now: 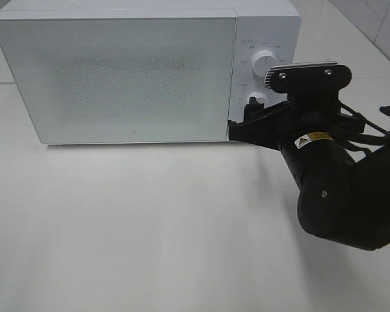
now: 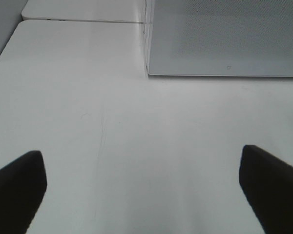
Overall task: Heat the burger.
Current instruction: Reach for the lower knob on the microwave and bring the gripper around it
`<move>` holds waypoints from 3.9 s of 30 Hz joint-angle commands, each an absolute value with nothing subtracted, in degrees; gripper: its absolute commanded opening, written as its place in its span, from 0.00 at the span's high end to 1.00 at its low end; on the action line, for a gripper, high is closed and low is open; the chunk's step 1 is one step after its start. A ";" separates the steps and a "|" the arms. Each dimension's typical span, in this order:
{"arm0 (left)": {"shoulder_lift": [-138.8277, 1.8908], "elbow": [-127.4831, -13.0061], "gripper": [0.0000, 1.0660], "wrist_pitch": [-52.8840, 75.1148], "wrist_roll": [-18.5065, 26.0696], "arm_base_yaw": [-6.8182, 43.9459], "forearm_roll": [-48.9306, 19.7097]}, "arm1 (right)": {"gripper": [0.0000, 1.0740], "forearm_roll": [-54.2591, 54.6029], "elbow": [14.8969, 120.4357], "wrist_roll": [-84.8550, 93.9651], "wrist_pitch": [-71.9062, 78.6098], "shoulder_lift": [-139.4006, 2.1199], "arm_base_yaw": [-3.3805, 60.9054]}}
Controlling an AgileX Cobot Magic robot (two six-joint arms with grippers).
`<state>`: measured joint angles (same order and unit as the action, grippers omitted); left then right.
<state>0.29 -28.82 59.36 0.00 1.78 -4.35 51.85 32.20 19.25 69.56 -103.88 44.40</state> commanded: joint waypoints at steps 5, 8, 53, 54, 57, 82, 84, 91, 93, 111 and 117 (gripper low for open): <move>1.72 -28.71 0.06 59.30 0.00 1.66 -4.24 | 0.30 49.68 36.90 17.36 70.93 -108.23 42.46; 1.72 -28.71 0.06 59.30 0.00 1.66 -4.24 | 0.30 48.76 39.02 15.07 69.44 -109.66 40.51; 1.72 -28.71 0.06 59.30 0.00 1.66 -4.18 | 0.83 38.50 45.49 11.63 68.47 -118.95 33.52; 1.72 -28.71 0.06 59.30 0.00 1.66 -4.18 | 0.83 38.50 45.49 11.63 68.47 -118.95 33.52; 1.72 -28.71 0.06 59.30 0.00 1.66 -4.18 | 1.00 36.73 45.49 11.57 68.53 -118.95 33.52; 1.72 -28.71 0.06 59.30 0.00 1.66 -4.18 | 1.00 27.16 45.44 -27.50 70.19 -118.95 33.52; 1.72 -28.71 0.06 59.30 0.00 1.66 -4.18 | 1.00 26.30 45.44 -31.00 70.19 -118.95 33.52; 1.72 -28.71 0.06 59.30 0.00 1.66 -4.18 | 1.00 21.89 45.44 -51.05 70.24 -118.95 33.52; 1.72 -28.71 0.06 59.30 0.00 1.66 -4.18 | 1.00 21.54 45.44 -53.92 70.24 -118.95 33.52; 1.72 -28.71 0.06 59.30 0.00 1.66 -4.18 | 1.00 19.42 45.44 -105.25 74.94 -118.95 33.52; 1.72 -28.71 0.06 59.30 0.00 1.66 -4.18 | 1.00 19.48 45.44 -106.63 74.89 -118.95 33.52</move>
<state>0.29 -28.82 59.36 0.00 1.78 -4.35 29.85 42.86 -105.37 69.90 -119.29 33.06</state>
